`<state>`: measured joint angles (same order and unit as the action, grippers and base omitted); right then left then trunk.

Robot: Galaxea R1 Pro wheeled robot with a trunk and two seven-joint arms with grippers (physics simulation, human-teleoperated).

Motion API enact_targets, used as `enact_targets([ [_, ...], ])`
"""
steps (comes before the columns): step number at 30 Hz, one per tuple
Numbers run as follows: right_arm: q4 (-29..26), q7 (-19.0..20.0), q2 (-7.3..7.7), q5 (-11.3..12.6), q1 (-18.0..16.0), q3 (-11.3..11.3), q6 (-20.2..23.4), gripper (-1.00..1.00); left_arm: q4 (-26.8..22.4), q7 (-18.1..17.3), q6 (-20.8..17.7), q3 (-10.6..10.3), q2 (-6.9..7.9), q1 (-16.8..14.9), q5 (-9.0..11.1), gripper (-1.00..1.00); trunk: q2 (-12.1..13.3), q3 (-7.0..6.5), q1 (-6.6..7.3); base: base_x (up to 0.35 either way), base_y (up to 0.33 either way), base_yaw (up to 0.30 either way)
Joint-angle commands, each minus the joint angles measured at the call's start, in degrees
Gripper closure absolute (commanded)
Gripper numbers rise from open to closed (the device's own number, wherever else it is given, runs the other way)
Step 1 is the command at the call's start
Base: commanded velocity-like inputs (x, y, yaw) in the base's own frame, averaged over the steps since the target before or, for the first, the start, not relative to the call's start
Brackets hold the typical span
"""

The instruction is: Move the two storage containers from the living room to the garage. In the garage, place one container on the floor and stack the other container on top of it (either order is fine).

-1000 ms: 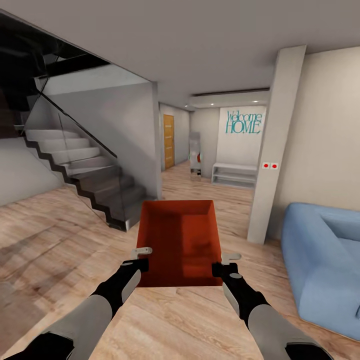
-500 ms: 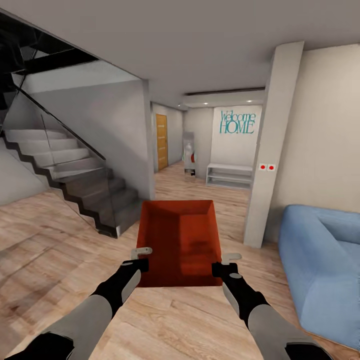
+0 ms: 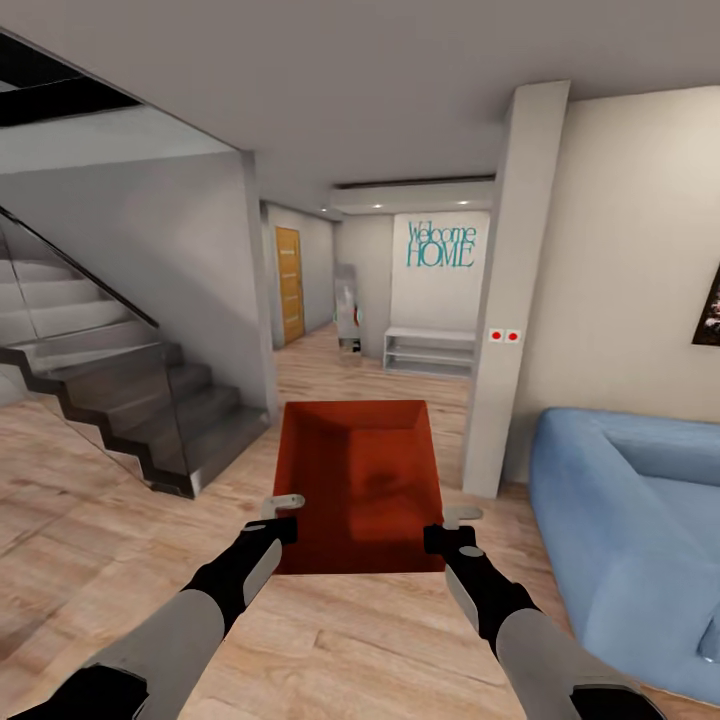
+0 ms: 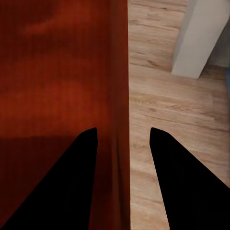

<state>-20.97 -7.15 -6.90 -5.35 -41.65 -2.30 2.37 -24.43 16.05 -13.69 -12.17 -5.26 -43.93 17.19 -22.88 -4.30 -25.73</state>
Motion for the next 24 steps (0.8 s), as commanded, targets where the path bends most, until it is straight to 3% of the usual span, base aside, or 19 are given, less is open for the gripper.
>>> enact_targets([
  [1, 0.0, -0.2, -0.05, -0.7, 0.0, -1.7, 0.3, 1.00, -0.3, 0.8, -0.4, 0.3, 0.07, 0.0, -1.1, 1.00, 0.0, 0.02, -0.05, 0.323, 0.000, -0.014],
  [24, 0.0, -0.2, -0.05, -0.7, 0.0, -1.7, 0.1, 1.00, -0.2, 0.8, -0.5, 0.3, 0.07, 0.0, -1.1, 1.00, 0.0, 0.02, -0.05, 0.323, 0.000, -0.001],
])
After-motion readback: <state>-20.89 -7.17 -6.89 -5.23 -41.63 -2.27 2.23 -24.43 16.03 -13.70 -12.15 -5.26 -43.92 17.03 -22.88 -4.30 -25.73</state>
